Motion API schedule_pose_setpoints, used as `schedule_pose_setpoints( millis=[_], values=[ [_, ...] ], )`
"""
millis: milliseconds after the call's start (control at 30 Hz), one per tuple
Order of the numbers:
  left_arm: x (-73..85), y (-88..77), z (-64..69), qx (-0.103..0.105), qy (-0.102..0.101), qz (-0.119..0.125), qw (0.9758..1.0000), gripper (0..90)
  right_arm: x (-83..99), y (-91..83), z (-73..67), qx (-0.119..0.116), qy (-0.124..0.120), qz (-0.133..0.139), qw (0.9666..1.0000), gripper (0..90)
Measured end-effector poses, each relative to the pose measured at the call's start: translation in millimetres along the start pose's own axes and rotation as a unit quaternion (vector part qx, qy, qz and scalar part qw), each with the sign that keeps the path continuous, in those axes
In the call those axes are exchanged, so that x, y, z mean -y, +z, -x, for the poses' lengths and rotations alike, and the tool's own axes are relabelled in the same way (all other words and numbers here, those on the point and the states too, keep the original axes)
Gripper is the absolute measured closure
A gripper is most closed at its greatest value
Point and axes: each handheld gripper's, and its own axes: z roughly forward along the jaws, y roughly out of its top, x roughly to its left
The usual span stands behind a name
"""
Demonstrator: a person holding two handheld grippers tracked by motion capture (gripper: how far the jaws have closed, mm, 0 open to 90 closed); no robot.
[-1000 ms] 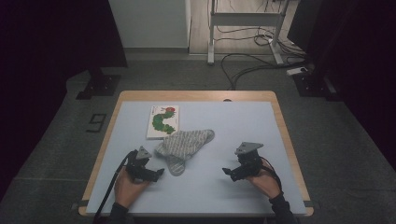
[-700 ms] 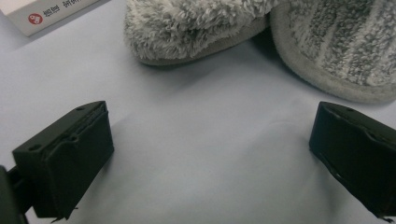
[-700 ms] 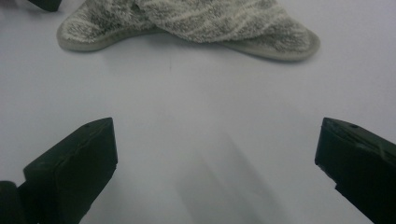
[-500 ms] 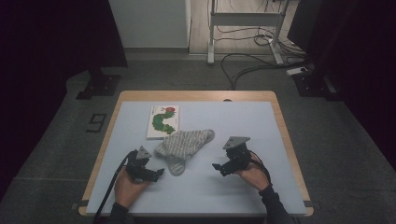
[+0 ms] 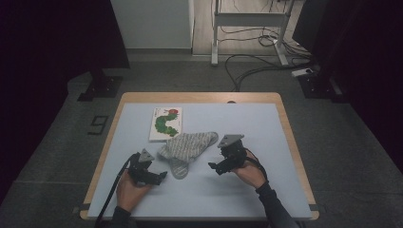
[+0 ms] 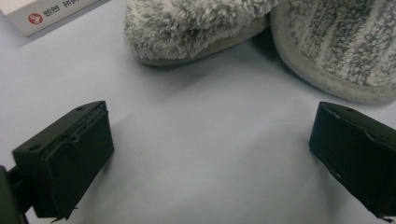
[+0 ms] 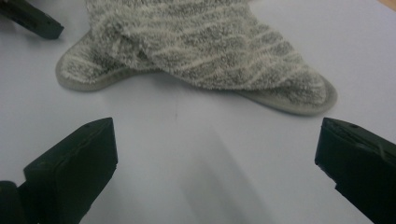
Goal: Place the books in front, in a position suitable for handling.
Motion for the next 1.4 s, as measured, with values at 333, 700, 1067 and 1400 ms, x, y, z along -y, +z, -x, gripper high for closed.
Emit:
schedule_pose_setpoints(
  millis=[333,700,1067,1400],
  values=[
    [0.0,0.0,0.0,0.0,0.0,0.0,1.0,0.0,-20.5,14.6,-4.4,-0.006,0.006,-0.004,1.0,0.0],
    [0.0,0.0,0.1,0.0,-0.001,0.0,1.0,0.0,-37.4,31.6,-10.7,-0.021,-0.016,-0.014,0.9996,0.0],
    [0.0,0.0,0.1,-0.001,-0.001,0.0,1.0,0.0,-49.7,51.3,-18.5,-0.034,-0.022,-0.012,0.9991,0.0],
    [0.0,0.0,0.0,-0.001,0.0,0.0,1.0,0.0,-57.3,71.1,-21.4,-0.042,-0.029,-0.023,0.9985,0.0]
  ],
)
